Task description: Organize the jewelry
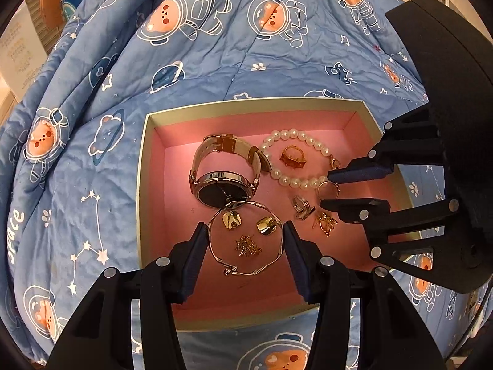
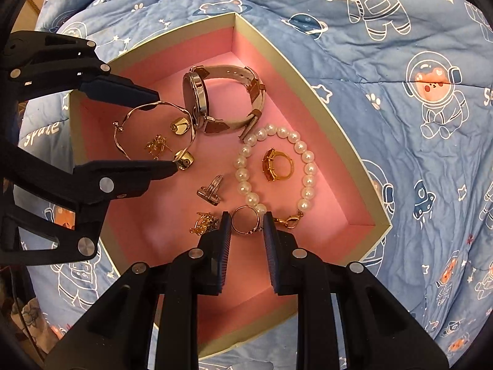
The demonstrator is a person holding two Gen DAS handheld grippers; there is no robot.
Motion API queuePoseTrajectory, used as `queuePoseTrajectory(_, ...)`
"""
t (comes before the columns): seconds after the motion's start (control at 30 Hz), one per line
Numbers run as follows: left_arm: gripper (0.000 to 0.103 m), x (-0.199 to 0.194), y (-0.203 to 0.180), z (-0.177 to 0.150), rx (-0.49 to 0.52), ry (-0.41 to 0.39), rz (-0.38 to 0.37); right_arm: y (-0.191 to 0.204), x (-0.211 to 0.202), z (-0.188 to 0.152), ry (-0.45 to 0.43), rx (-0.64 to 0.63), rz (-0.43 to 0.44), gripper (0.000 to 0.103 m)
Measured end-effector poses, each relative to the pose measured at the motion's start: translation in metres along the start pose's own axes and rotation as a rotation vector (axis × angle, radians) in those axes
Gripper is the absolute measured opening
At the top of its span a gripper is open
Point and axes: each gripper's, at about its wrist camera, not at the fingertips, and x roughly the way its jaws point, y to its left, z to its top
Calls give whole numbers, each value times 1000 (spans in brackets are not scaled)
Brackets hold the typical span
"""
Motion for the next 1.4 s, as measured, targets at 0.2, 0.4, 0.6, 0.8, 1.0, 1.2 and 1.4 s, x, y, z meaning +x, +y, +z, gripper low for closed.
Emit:
queuePoseTrajectory(0.2, 49, 1, -1, 0, 6, 3, 5, 1, 5, 5, -2, -1, -4, 22)
queuePoseTrajectory(0.4, 57, -5, -3, 0, 1, -32, -5, 0, 6, -2, -17, 6, -9, 27)
queuePoseTrajectory(0.6, 62, -24, 2, -1, -24, -85, -10, 2, -8, -11, -92, 13, -8, 39)
queuePoseTrajectory(0.8, 75, -54, 10, -9, -83, -194, -14, 4, -33, -24, -205, 48, -57, 54)
queuePoseTrajectory(1.0, 91, -87, 13, -34, -151, -351, 51, 10, -67, -53, -395, 172, -114, 67)
queuePoseTrajectory(1.2, 96, -114, 7, -77, -185, -517, 87, 38, -98, -99, -650, 280, -120, 74)
queuePoseTrajectory(1.4, 96, -134, -22, -128, -95, -611, 229, 81, -120, -155, -836, 410, -121, 83)
